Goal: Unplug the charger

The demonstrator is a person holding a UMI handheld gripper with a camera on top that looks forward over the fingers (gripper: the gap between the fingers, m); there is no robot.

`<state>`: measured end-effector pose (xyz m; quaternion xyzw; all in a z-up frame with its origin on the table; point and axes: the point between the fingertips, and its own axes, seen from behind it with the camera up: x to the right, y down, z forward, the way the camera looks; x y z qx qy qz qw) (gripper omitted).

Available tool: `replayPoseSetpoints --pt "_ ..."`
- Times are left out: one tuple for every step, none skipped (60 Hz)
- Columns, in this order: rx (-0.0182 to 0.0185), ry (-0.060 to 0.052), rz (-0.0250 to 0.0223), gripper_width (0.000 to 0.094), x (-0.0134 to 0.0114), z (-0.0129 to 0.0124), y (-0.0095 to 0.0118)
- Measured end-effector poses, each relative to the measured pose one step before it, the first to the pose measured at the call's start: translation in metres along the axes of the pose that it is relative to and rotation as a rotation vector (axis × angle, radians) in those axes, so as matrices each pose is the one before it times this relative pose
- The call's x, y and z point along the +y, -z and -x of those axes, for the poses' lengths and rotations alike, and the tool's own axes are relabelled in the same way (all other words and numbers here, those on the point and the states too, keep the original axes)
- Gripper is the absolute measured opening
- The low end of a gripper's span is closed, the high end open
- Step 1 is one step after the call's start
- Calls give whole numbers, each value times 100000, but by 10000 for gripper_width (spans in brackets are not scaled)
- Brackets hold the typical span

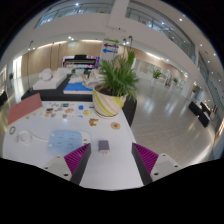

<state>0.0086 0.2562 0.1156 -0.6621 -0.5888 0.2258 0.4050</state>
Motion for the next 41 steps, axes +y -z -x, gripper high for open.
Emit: replayPoseSetpoints --pt "-542 -663 -521 850 -189 33 1617" --pt "-697 -602 -532 850 -156 12 1686" --pt "-575 -662 -277 849 -85 46 1714" --pt "-238 -801 20 848 32 -2 1750" --pt "91 -799 357 847 120 -68 1748" --pt "370 -694 648 849 349 3 1422" --pt "355 -540 817 852 308 -314 1942" --pt "470 -538 608 850 379 -235 1677" --pt "449 -713 417 849 401 -192 1627" --pt "340 -650 413 849 399 -150 1580" --pt "60 -474 473 848 443 -91 1539" --pt "-115 -366 469 846 499 26 1223" --pt "-329 -323 367 850 509 -80 1439" --pt "-374 -503 263 849 534 10 1348" --pt "-465 -570 298 848 544 35 1289" --pt "-461 -527 362 848 554 30 1224" --pt "-476 -425 309 846 552 9 1150" --pt "-445 -282 311 845 561 13 1099" --pt "-230 -317 219 848 606 103 890" --pt "-152 -244 439 848 635 -144 878" --pt "52 -407 498 847 601 -108 895" --pt "195 -501 441 847 613 -123 868" --pt "131 -545 242 847 575 -108 794" --pt "-59 -394 20 850 530 -47 739" --pt "-274 -81 -256 853 485 -6 650" --pt "-301 184 -495 850 554 220 565" --pt "-605 322 -241 848 476 61 520" --pt "-782 186 -135 850 496 104 449" --pt "-799 157 197 847 573 130 400" --pt "-691 125 308 848 542 79 353" --pt "-515 286 351 851 529 48 351" --pt "-373 459 480 848 508 6 344" --pt "-298 287 585 848 509 -39 284" --pt "-23 109 418 851 599 245 310" --pt "281 210 99 850 370 -130 254" --pt "477 264 -270 850 252 -135 154" --pt "454 243 -339 852 211 -131 150" --pt "274 446 -163 853 221 -124 179" --pt "-112 605 -61 855 232 -83 179" --pt "-344 579 -97 860 208 11 156" --pt "-441 350 -238 861 175 64 165"
